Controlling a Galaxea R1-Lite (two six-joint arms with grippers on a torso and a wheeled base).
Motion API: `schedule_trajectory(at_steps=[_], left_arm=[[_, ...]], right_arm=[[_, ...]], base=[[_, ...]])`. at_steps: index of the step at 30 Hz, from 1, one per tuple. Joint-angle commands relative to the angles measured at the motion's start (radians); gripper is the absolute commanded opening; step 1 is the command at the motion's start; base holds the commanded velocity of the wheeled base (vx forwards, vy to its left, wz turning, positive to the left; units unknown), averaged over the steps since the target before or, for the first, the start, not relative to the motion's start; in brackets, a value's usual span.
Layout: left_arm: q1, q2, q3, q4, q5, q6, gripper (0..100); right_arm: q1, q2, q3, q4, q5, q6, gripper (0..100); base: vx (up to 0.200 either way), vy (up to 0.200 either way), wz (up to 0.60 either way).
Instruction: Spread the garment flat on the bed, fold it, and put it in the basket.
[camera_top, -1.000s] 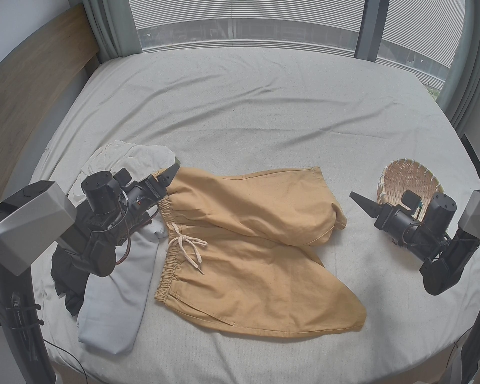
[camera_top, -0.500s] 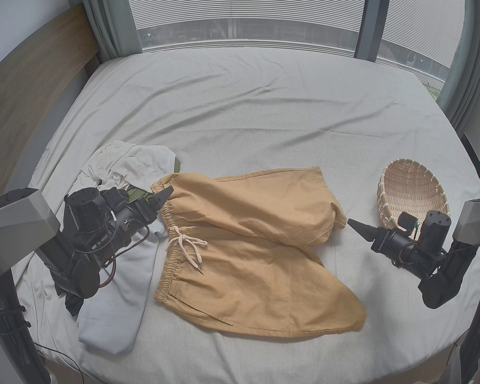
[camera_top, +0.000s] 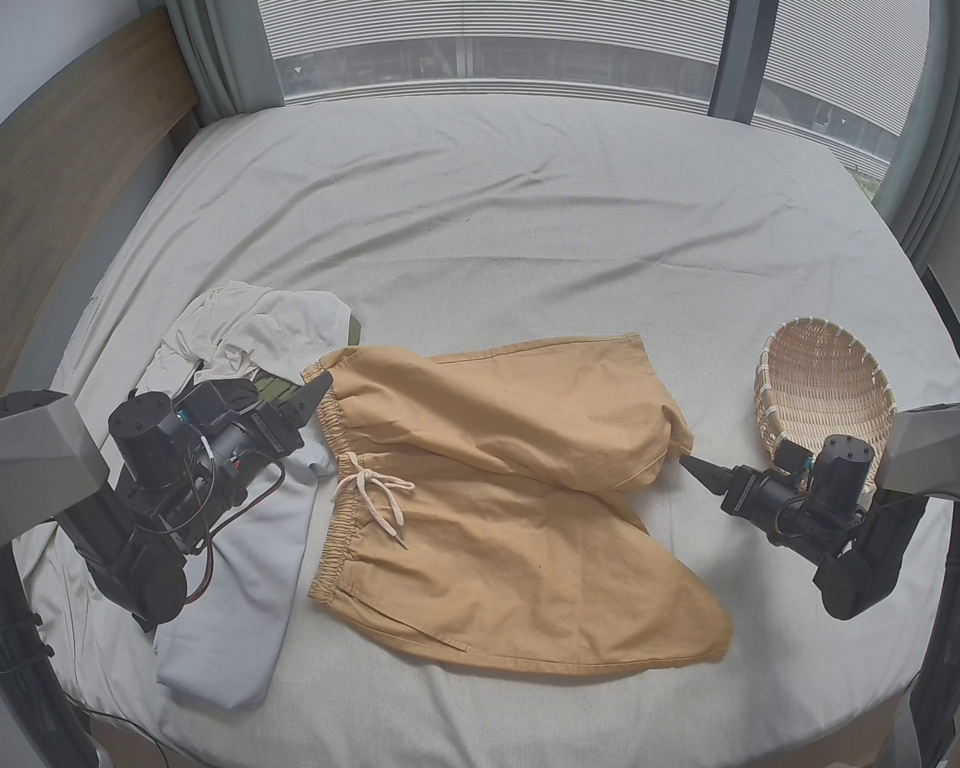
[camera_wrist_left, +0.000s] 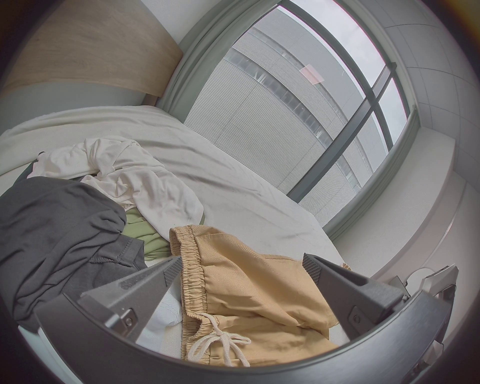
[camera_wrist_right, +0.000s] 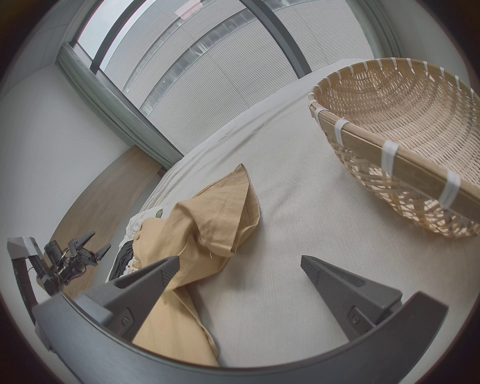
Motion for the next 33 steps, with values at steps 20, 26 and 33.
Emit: schedule_trajectory(at_steps=[20, 26, 33], left_arm=[[-0.002, -0.001, 0.015, -0.01, 0.005, 0.01, 100], [-0.002, 0.0, 0.023, -0.01, 0.005, 0.01, 100], [-0.002, 0.002, 0.024, -0.01, 0.005, 0.011, 100]], right_arm=[[0.046, 0.055, -0.092, 0.001, -0.068, 0.021, 0], [0.045, 0.051, -0.081, 0.001, -0.069, 0.02, 0], [0.034, 0.022, -0.03, 0.003, -0.078, 0.004, 0]], base=[[0.0, 0.0, 0.0], [0.0, 0.0, 0.0], [0.0, 0.0, 0.0]])
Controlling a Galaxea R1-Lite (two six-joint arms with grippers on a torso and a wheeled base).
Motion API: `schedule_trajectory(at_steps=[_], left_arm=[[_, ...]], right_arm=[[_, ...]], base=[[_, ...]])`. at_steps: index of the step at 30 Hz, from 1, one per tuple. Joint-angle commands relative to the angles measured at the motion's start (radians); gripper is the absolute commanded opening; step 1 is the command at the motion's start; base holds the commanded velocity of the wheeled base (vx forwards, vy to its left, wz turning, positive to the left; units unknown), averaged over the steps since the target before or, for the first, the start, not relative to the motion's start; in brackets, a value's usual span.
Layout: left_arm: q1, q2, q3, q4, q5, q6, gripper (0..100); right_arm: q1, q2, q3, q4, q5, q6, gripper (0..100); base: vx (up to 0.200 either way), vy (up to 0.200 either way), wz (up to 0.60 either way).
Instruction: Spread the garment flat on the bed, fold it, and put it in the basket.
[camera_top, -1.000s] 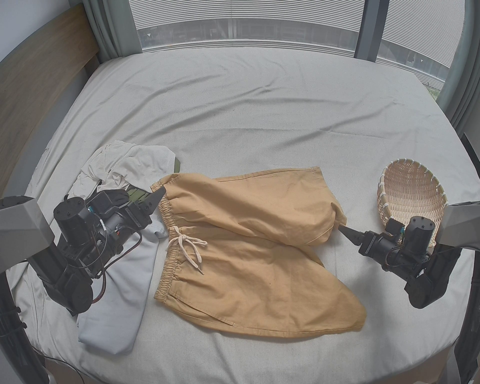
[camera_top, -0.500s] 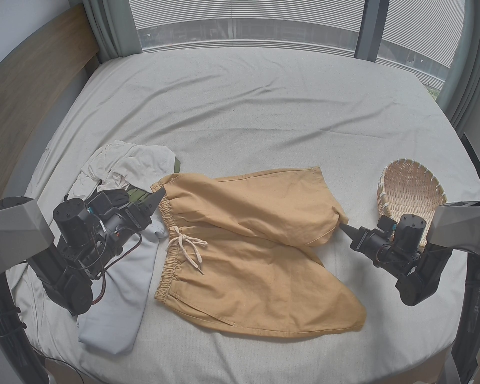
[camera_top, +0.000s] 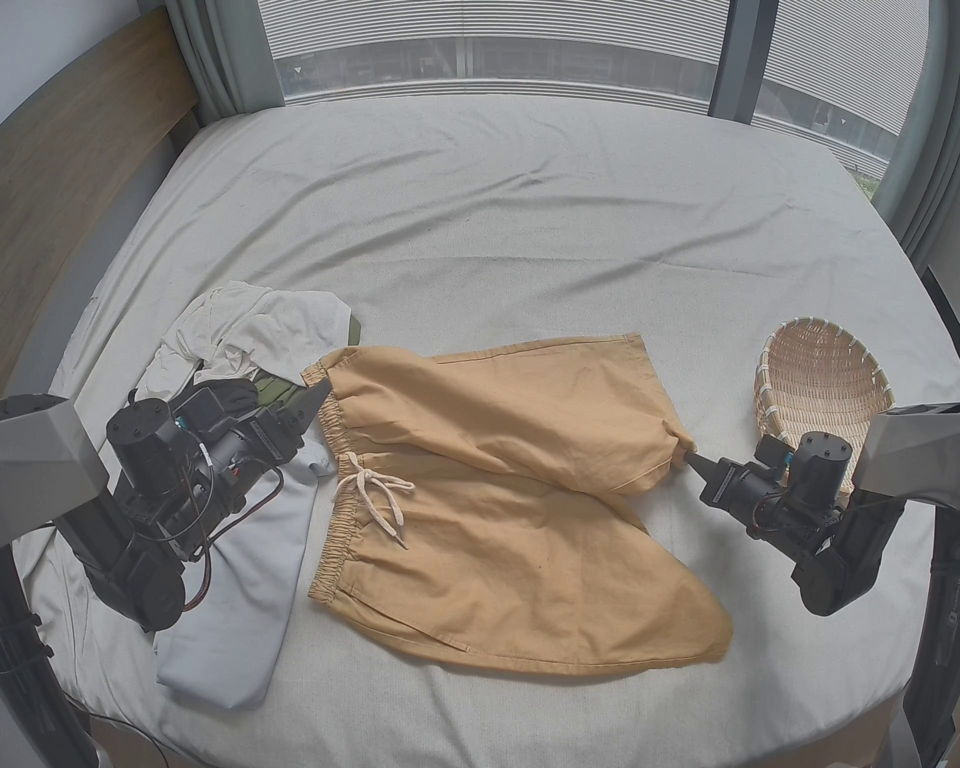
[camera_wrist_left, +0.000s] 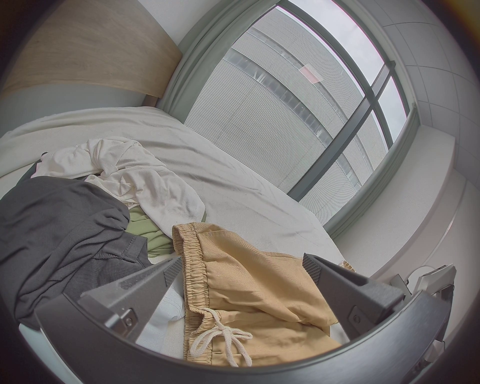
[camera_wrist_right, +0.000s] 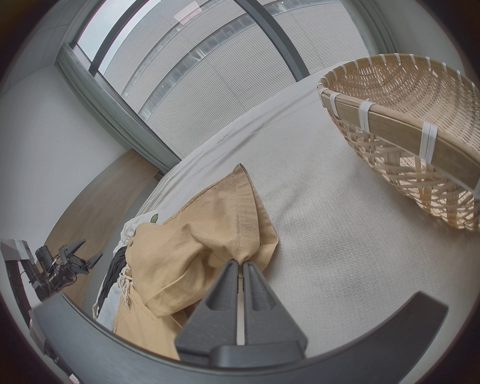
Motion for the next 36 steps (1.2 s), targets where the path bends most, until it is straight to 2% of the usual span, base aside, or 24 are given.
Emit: schedule_trajectory(at_steps=[1, 8, 19, 26, 32, 33, 36], left_arm=[[0.0, 0.004, 0.001, 0.0, 0.0, 0.0, 100], [0.001, 0.004, 0.001, 0.0, 0.0, 0.0, 100], [0.001, 0.028, 0.024, 0.0, 0.001, 0.039, 100], [0.001, 0.047, 0.061, 0.0, -0.006, 0.077, 100], [0.004, 0.048, 0.065, 0.0, -0.006, 0.077, 100], [0.004, 0.05, 0.07, 0.0, -0.006, 0.077, 100], [0.003, 0.054, 0.082, 0.0, -0.005, 0.077, 100]], right_arm=[[-0.012, -0.033, 0.043, 0.0, -0.002, -0.013, 0], [-0.058, -0.032, 0.074, 0.0, -0.002, -0.061, 0], [-0.063, -0.021, 0.085, -0.001, 0.002, -0.061, 0], [-0.074, -0.043, 0.113, -0.003, 0.055, -0.059, 0], [-0.091, -0.044, 0.106, -0.003, 0.055, -0.096, 0], [-0.095, -0.044, 0.103, -0.003, 0.05, -0.118, 100], [-0.106, -0.047, 0.109, -0.003, 0.032, -0.15, 100]], base=[[0.0, 0.0, 0.0], [0.0, 0.0, 0.0], [0.0, 0.0, 0.0], [0.0, 0.0, 0.0], [0.0, 0.0, 0.0], [0.0, 0.0, 0.0], [0.0, 0.0, 0.0]])
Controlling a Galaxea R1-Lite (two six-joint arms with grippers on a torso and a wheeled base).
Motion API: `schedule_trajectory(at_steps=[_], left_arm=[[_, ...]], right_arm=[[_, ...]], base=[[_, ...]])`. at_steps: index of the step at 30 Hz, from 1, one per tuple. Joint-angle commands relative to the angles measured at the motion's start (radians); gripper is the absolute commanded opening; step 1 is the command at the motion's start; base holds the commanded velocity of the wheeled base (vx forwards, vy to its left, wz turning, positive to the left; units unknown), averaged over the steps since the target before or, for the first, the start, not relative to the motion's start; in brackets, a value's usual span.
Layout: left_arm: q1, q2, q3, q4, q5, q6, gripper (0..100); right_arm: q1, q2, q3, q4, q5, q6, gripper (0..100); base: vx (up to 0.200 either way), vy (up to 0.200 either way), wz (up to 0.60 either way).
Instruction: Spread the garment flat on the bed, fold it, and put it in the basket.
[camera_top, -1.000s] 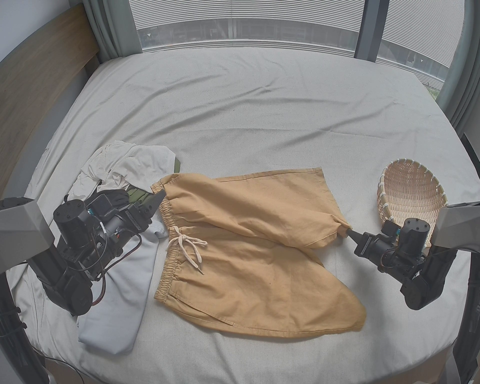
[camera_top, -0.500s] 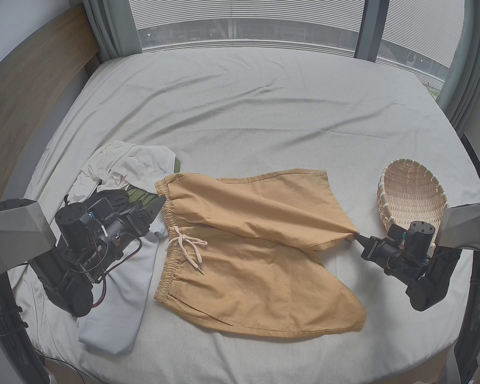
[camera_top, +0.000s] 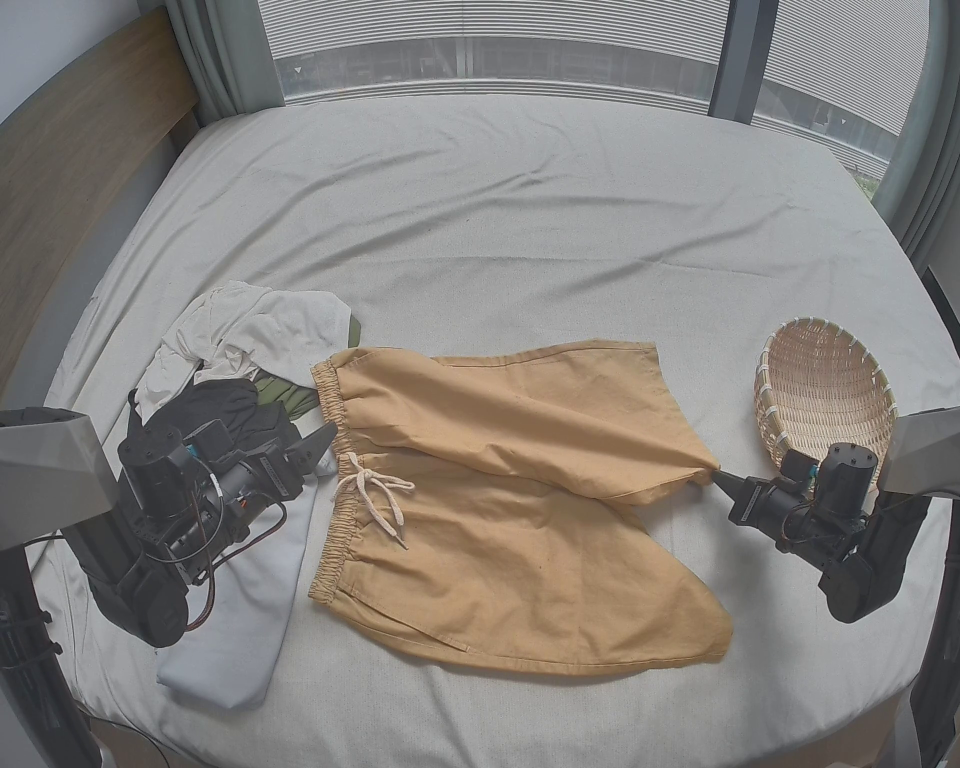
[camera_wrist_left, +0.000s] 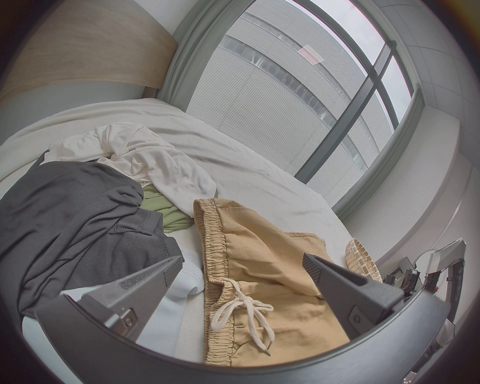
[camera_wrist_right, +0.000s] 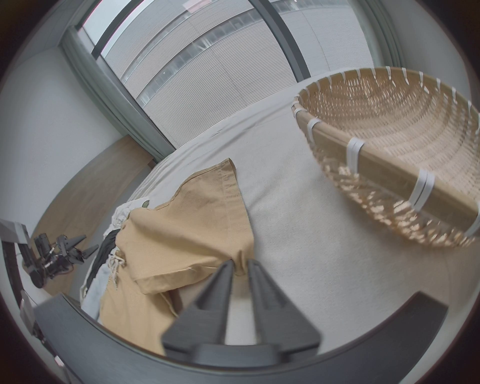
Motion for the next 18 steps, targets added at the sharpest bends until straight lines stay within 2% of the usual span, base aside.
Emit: schedule_trajectory(at_steps=[1, 4, 18], left_arm=[[-0.001, 0.014, 0.019, 0.0, 0.001, 0.0, 100], [-0.001, 0.023, 0.031, 0.0, 0.003, 0.0, 100], [-0.007, 0.015, 0.163, 0.0, -0.008, -0.008, 100]], right_arm=[[-0.012, -0.011, 0.007, -0.001, -0.023, -0.014, 100], [-0.012, -0.024, 0.031, -0.001, -0.042, -0.015, 100], [0.026, -0.068, 0.157, -0.002, -0.035, -0.004, 100]], base=[[0.0, 0.0, 0.0], [0.0, 0.0, 0.0], [0.0, 0.0, 0.0]])
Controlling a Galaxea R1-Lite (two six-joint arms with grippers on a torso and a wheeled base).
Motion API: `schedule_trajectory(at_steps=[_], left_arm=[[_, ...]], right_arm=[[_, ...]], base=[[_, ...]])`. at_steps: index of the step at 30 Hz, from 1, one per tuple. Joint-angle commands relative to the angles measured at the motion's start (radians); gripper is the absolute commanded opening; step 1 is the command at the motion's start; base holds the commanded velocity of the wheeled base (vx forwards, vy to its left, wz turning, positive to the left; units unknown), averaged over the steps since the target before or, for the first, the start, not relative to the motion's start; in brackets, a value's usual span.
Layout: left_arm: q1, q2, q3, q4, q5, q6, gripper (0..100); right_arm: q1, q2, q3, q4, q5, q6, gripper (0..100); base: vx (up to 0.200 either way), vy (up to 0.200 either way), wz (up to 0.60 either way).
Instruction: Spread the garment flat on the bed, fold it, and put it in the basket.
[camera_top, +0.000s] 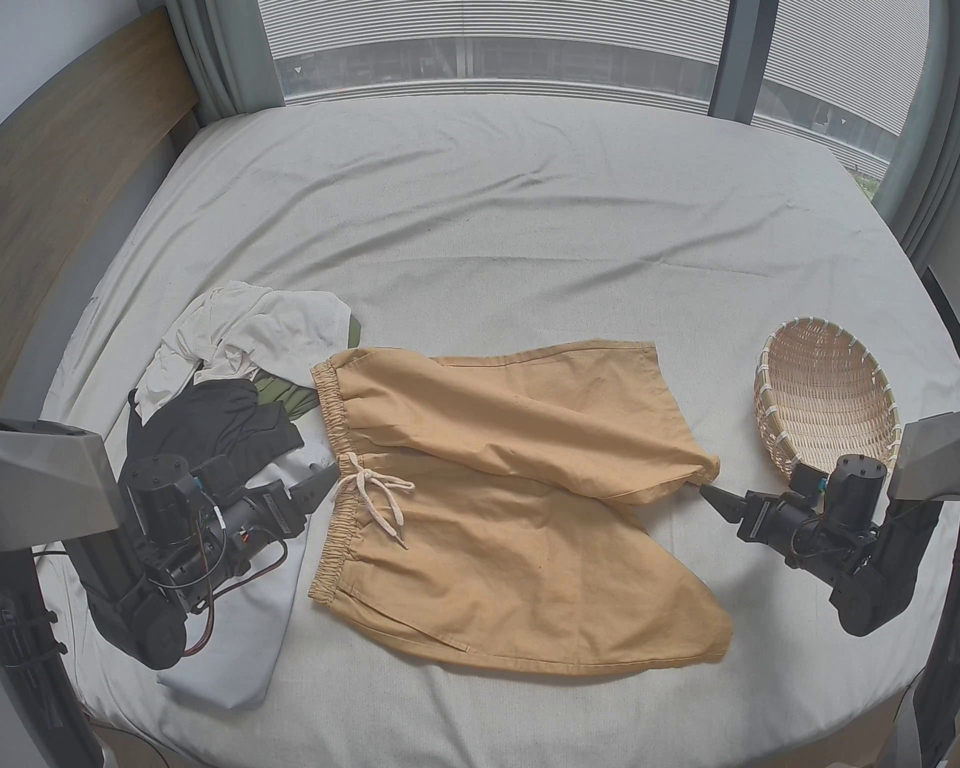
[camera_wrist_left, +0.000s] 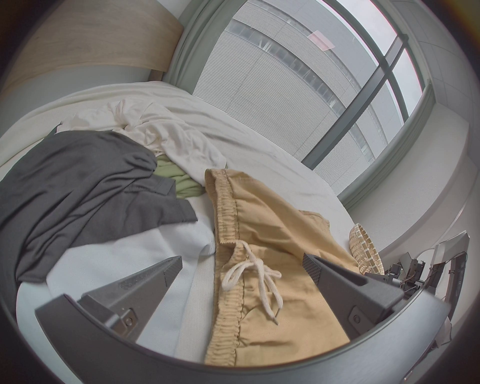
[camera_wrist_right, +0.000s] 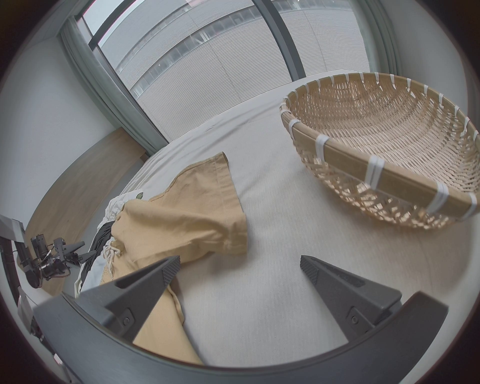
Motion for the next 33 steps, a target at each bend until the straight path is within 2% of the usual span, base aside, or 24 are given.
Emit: schedule_trajectory(at_steps=[1, 8, 15, 24, 33], left_arm=[[-0.001, -0.008, 0.075, 0.0, -0.013, -0.002, 100], [-0.003, -0.049, 0.219, 0.0, -0.08, -0.008, 100], [-0.004, -0.048, 0.292, 0.0, -0.094, -0.011, 100], [-0.043, -0.011, 0.286, 0.0, -0.108, -0.086, 100], [-0.052, 0.07, 0.254, 0.0, -0.1, -0.08, 100]], right_arm=[[0.018, -0.032, 0.055, -0.001, 0.002, 0.002, 100], [0.059, -0.107, 0.148, 0.0, 0.001, 0.002, 100], [0.079, -0.132, 0.2, 0.0, 0.001, 0.002, 100], [0.082, -0.129, 0.2, 0.0, 0.001, 0.002, 100], [0.078, -0.132, 0.2, 0.0, 0.001, 0.002, 100]], base=[[0.0, 0.0, 0.0], [0.0, 0.0, 0.0], [0.0, 0.0, 0.0], [0.0, 0.0, 0.0], [0.0, 0.0, 0.0]])
